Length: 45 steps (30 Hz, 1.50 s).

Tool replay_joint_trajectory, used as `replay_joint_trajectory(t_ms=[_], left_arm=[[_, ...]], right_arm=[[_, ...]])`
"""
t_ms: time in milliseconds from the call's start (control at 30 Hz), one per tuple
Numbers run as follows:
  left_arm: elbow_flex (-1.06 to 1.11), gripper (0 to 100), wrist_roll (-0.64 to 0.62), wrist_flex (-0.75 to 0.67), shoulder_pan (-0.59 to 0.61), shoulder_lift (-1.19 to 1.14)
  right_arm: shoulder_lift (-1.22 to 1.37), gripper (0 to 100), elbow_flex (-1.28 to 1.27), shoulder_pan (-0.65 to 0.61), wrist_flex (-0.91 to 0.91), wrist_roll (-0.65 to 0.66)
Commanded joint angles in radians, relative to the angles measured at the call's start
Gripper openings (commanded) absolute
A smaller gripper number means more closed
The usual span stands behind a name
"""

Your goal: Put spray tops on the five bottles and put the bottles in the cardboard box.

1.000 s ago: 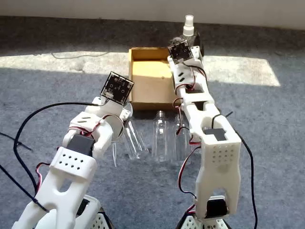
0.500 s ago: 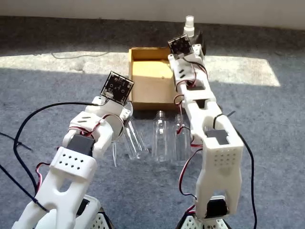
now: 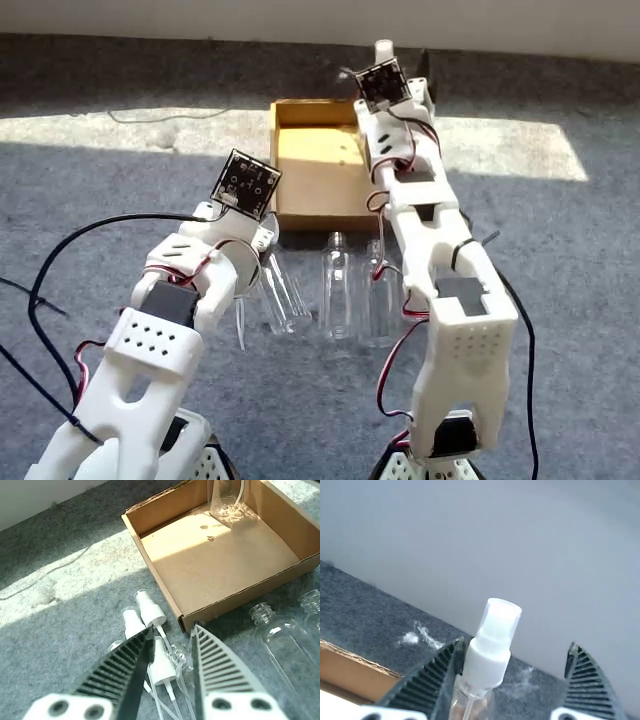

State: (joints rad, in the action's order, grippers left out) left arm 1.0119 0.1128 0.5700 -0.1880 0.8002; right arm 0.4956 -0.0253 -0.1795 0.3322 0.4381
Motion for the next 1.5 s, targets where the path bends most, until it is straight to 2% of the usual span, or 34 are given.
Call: replay_joint_trajectory(t_ms=[0,267,700,767,1000,1167,1267,1367,1467], left_arm=[[-0.005,13,0.0,-0.017,0.01,0.004],[-0.005,13,0.0,-0.018,0.01,0.004],[-0.005,13,-0.002,-0.02,0.027,0.004],[-0.005,13,-0.002,-0.021,0.045,0.004],[-0.01,13,-0.002,-0.021,0.12,0.01],[-0.012,13,0.0,-0.021,0.151,0.01],[-0.005,13,0.0,-0.017,0.182,0.01],[0.012,13,0.0,-0.014,0.214,0.004],[0.081,13,0.0,-0.02,0.246,0.01]], right_arm=[[-0.111,27.6,0.058,-0.004,-0.03,0.005],[-0.226,27.6,0.058,-0.01,-0.18,0.005],[-0.57,27.5,0.059,-0.101,-0.618,0.005],[-0.651,27.5,0.059,-0.111,-0.745,0.005],[-1.02,27.5,-0.008,-0.157,-1.385,0.005],[-1.198,27.5,-0.245,-0.168,-1.572,0.002],[-1.234,26.6,-0.403,-0.168,-1.63,-0.129],[-1.184,19.3,-0.521,-0.17,-1.649,-0.267],[-1.084,14.6,-0.53,-0.171,-1.652,-0.345]])
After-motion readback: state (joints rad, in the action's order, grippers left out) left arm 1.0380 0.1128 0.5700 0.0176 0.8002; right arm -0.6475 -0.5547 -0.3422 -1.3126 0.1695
